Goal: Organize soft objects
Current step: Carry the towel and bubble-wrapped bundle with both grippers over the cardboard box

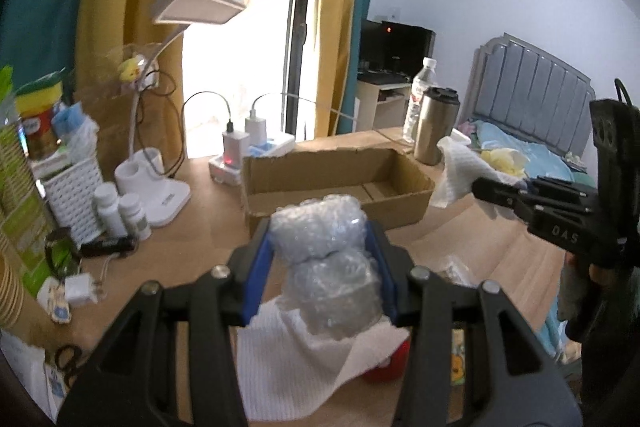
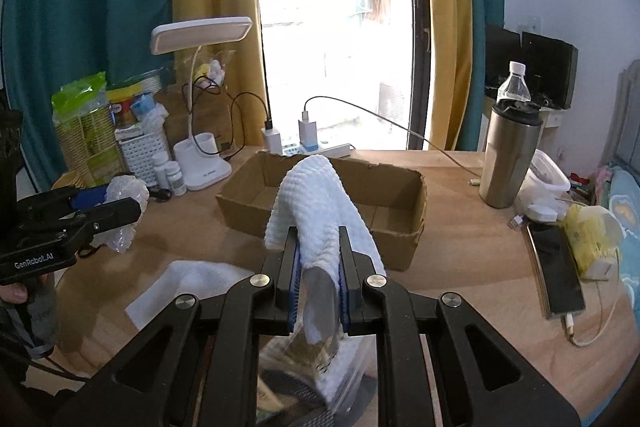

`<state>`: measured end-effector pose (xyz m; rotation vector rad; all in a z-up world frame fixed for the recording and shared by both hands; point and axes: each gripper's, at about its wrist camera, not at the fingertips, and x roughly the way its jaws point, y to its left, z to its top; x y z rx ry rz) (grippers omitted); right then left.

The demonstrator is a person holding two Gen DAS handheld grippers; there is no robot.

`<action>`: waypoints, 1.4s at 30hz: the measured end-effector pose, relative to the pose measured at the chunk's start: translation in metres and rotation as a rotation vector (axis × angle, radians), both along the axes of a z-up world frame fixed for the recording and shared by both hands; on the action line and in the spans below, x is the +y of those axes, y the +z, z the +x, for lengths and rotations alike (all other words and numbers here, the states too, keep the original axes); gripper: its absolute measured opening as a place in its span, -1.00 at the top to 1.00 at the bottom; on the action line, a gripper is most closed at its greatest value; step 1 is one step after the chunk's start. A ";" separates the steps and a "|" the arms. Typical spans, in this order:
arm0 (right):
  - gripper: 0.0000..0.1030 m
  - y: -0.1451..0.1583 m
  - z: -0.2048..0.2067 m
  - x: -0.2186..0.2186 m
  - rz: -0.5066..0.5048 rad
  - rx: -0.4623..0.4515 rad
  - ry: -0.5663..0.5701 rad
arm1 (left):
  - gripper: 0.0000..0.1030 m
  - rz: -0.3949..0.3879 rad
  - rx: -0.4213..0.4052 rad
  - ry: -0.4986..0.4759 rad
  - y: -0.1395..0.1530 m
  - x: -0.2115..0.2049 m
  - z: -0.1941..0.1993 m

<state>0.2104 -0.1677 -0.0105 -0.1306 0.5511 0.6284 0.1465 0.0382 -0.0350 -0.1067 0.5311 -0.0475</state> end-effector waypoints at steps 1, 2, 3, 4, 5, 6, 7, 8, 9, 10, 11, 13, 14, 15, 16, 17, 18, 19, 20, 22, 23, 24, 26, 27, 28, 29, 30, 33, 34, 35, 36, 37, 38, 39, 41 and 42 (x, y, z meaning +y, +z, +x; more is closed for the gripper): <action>0.69 0.000 0.003 0.000 0.000 -0.001 -0.001 | 0.08 0.000 -0.002 -0.002 0.001 -0.001 0.004; 0.69 0.000 0.006 0.000 0.000 -0.002 -0.002 | 0.08 -0.003 -0.003 -0.005 0.001 -0.001 0.008; 0.69 0.001 0.009 0.000 0.000 -0.003 -0.003 | 0.08 -0.004 -0.005 -0.006 0.002 -0.001 0.011; 0.69 0.002 0.012 0.000 0.001 -0.005 -0.003 | 0.08 -0.006 -0.006 -0.007 0.002 -0.002 0.015; 0.69 0.002 0.015 0.000 0.002 -0.007 -0.003 | 0.08 -0.008 -0.005 -0.008 0.002 -0.002 0.018; 0.69 0.002 0.018 0.000 0.003 -0.007 -0.005 | 0.08 -0.009 -0.003 -0.010 0.001 -0.002 0.022; 0.69 0.002 0.021 0.000 0.004 -0.006 -0.006 | 0.08 -0.009 -0.002 -0.011 0.000 -0.001 0.025; 0.69 0.002 0.023 0.001 0.005 -0.005 -0.006 | 0.08 -0.008 0.001 -0.012 -0.001 -0.001 0.029; 0.69 0.002 0.026 0.001 0.003 -0.005 -0.006 | 0.08 -0.008 0.004 -0.011 -0.002 -0.001 0.032; 0.69 0.001 0.029 0.002 0.001 -0.005 -0.006 | 0.08 -0.008 0.005 -0.010 -0.003 0.000 0.036; 0.69 0.001 0.032 0.002 0.001 -0.004 -0.006 | 0.08 -0.006 0.005 -0.009 -0.003 0.001 0.038; 0.69 0.000 0.037 0.002 -0.001 -0.003 -0.007 | 0.08 -0.007 0.007 -0.007 -0.004 0.002 0.043; 0.69 -0.001 0.039 0.002 0.000 -0.003 -0.008 | 0.08 -0.008 0.009 -0.007 -0.005 0.002 0.046; 0.69 -0.001 0.042 0.003 0.001 -0.002 -0.010 | 0.08 -0.008 0.010 -0.007 -0.006 0.002 0.049; 0.69 -0.002 0.044 0.003 0.002 -0.001 -0.012 | 0.08 -0.008 0.010 -0.007 -0.006 0.003 0.051; 0.69 -0.002 0.047 0.003 0.003 0.000 -0.013 | 0.08 -0.007 0.012 -0.008 -0.007 0.003 0.054; 0.69 -0.003 0.049 0.004 0.004 0.001 -0.014 | 0.08 -0.007 0.012 -0.009 -0.008 0.003 0.057; 0.69 -0.003 0.051 0.004 0.004 0.002 -0.015 | 0.08 -0.006 0.013 -0.009 -0.008 0.003 0.059; 0.69 -0.004 0.053 0.005 0.005 0.003 -0.014 | 0.08 -0.004 0.015 -0.009 -0.009 0.003 0.062; 0.69 -0.006 0.058 0.006 0.004 0.006 -0.014 | 0.08 -0.001 0.015 -0.008 -0.010 0.004 0.067; 0.69 -0.006 0.059 0.006 0.004 0.007 -0.013 | 0.08 0.000 0.015 -0.007 -0.010 0.005 0.069; 0.69 -0.007 0.062 0.006 0.004 0.008 -0.012 | 0.08 0.002 0.014 -0.004 -0.011 0.006 0.073; 0.69 -0.008 0.066 0.007 0.004 0.010 -0.009 | 0.08 0.004 0.013 0.001 -0.011 0.008 0.078; 0.69 -0.009 0.068 0.008 0.004 0.012 -0.008 | 0.08 0.004 0.015 0.005 -0.012 0.010 0.082; 0.69 -0.010 0.071 0.009 0.003 0.013 -0.007 | 0.08 0.004 0.016 0.008 -0.013 0.011 0.084; 0.69 -0.011 0.074 0.010 0.002 0.016 -0.006 | 0.08 0.003 0.018 0.011 -0.014 0.012 0.088; 0.69 -0.013 0.076 0.010 0.002 0.018 -0.005 | 0.08 0.003 0.020 0.012 -0.015 0.012 0.090; 0.69 -0.015 0.084 0.011 0.006 0.022 -0.001 | 0.08 0.002 0.030 0.013 -0.019 0.013 0.100; 0.69 -0.016 0.086 0.011 0.008 0.024 -0.001 | 0.08 0.000 0.032 0.010 -0.020 0.013 0.104; 0.69 -0.018 0.088 0.011 0.011 0.027 0.000 | 0.08 0.003 0.033 0.006 -0.021 0.012 0.107; 0.69 -0.020 0.091 0.011 0.012 0.029 0.001 | 0.08 0.005 0.032 0.003 -0.021 0.011 0.110; 0.69 -0.021 0.093 0.012 0.011 0.032 0.002 | 0.08 0.005 0.032 0.001 -0.022 0.011 0.113; 0.69 -0.024 0.096 0.012 0.010 0.036 0.004 | 0.08 0.002 0.032 0.000 -0.024 0.011 0.116; 0.69 -0.026 0.099 0.014 0.009 0.041 0.005 | 0.08 -0.001 0.033 0.000 -0.025 0.011 0.119; 0.69 -0.029 0.105 0.017 0.008 0.050 0.010 | 0.08 -0.007 0.038 0.002 -0.029 0.012 0.127; 0.69 -0.030 0.107 0.018 0.009 0.052 0.012 | 0.08 -0.009 0.039 0.005 -0.030 0.013 0.131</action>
